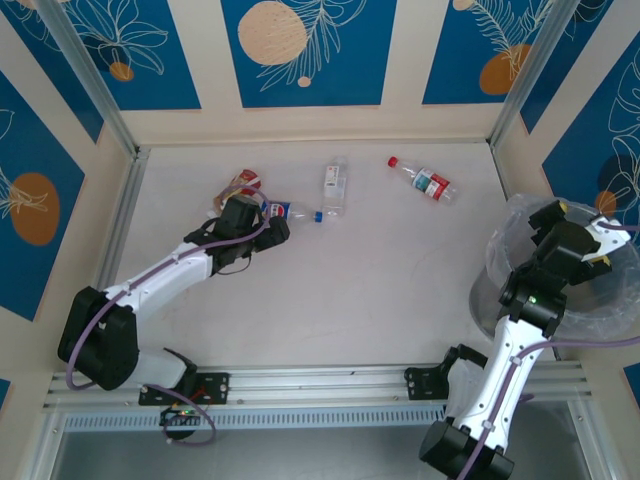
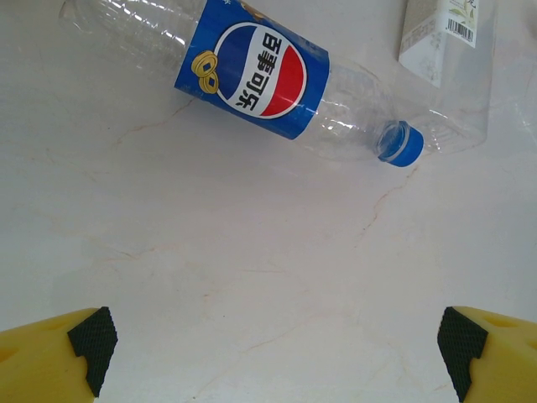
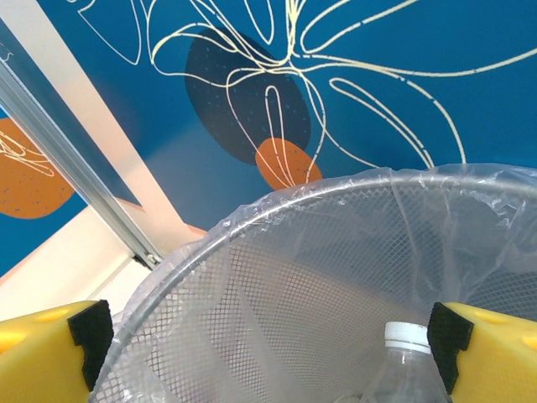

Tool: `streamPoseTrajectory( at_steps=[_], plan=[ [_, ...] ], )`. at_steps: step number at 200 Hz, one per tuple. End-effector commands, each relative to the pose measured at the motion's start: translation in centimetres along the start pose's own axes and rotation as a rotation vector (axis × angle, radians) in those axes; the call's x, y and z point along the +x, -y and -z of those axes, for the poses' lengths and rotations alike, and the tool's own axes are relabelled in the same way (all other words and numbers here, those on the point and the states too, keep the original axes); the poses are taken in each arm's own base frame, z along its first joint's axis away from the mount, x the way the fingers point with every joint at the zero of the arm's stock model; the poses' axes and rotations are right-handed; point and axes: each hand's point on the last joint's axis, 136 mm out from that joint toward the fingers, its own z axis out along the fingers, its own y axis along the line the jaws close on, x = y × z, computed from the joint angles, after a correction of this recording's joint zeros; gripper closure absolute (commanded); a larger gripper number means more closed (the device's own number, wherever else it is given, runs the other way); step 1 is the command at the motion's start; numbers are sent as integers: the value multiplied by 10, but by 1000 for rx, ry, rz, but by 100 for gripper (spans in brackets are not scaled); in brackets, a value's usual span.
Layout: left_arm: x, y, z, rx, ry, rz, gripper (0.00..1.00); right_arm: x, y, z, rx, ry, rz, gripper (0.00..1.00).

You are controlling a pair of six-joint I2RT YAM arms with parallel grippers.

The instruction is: Put the plastic bottles in the bin

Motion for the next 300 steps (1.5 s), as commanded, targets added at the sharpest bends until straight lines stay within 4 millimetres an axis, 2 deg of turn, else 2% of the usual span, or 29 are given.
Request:
streamPoseTrajectory(
  at_steps=[1, 37, 54, 79, 116, 135, 190, 231, 277, 300],
  plan=[
    [-1, -4, 3, -14, 5, 6, 0, -14, 2, 8, 21, 49, -17, 1],
    [-2, -3, 3, -10, 3, 15, 0, -16, -9, 15, -18, 34, 7, 0],
    [-2, -5, 4, -16, 7, 24, 0, -21, -25, 23, -90, 29, 12, 0],
    [-1, -9, 6, -23, 20, 47, 0, -17, -53, 34, -227, -17, 11, 0],
    [-1, -14, 11, -37, 27, 50, 0, -2, -93, 51, -414, -108, 33, 0],
    [-2, -19, 14, -60, 33, 51, 0, 5, -121, 66, -547, -157, 59, 0],
    [-6, -35, 23, -125, 57, 77, 0, 26, -181, 101, -801, -239, 173, 0],
    [-23, -55, 40, -222, 103, 50, 0, 50, -213, 129, -954, -286, 263, 0],
    [-30, -69, 48, -252, 117, 70, 0, 82, -244, 172, -1145, -349, 398, 0],
    [-38, -76, 51, -255, 136, 97, 0, 90, -253, 181, -1179, -364, 445, 0]
  ],
)
